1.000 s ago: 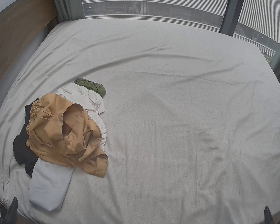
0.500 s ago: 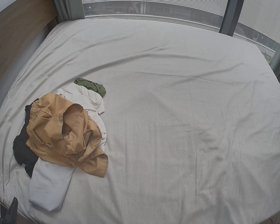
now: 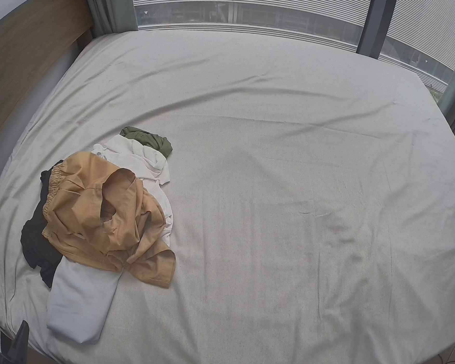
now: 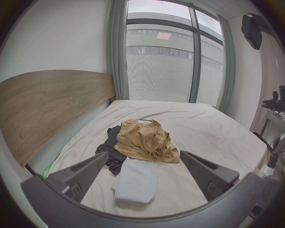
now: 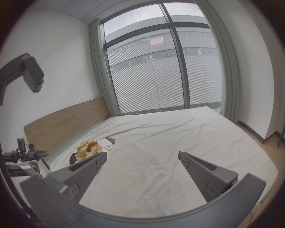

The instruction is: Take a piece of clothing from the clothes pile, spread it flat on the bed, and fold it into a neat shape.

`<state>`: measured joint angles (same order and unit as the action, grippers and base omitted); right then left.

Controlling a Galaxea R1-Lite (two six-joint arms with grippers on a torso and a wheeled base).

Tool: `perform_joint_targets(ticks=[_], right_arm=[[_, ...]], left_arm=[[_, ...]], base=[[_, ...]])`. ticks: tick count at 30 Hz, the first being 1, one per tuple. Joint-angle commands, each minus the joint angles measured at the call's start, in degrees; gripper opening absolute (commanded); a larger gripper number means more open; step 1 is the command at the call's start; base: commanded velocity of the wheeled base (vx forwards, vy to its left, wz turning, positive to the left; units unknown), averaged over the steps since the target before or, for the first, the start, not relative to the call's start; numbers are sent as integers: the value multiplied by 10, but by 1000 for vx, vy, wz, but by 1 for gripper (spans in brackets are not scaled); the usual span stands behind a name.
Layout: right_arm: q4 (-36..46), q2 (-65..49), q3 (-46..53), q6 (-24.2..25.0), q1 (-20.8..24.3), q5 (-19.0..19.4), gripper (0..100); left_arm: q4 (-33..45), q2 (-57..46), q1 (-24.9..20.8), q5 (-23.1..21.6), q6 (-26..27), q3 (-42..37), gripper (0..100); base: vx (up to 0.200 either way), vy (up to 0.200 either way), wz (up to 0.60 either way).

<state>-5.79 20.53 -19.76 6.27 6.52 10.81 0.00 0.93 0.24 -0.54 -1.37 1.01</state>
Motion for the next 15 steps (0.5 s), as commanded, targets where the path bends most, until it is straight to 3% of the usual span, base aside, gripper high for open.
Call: perform_joint_targets(ticks=[1,8,15], right_arm=[[0,106,-42,31,38,2,100],[-1,176,-97,34,40,3,100],[-49,246,-117,71,79,35,100]], left_arm=[[-1,-9,0,0,0,-10,100],[0,-9,0,0,0,-10,100],[-1,-9,0,0,1,-10,100]], base=[[0,0,0],[0,0,0],[0,0,0]])
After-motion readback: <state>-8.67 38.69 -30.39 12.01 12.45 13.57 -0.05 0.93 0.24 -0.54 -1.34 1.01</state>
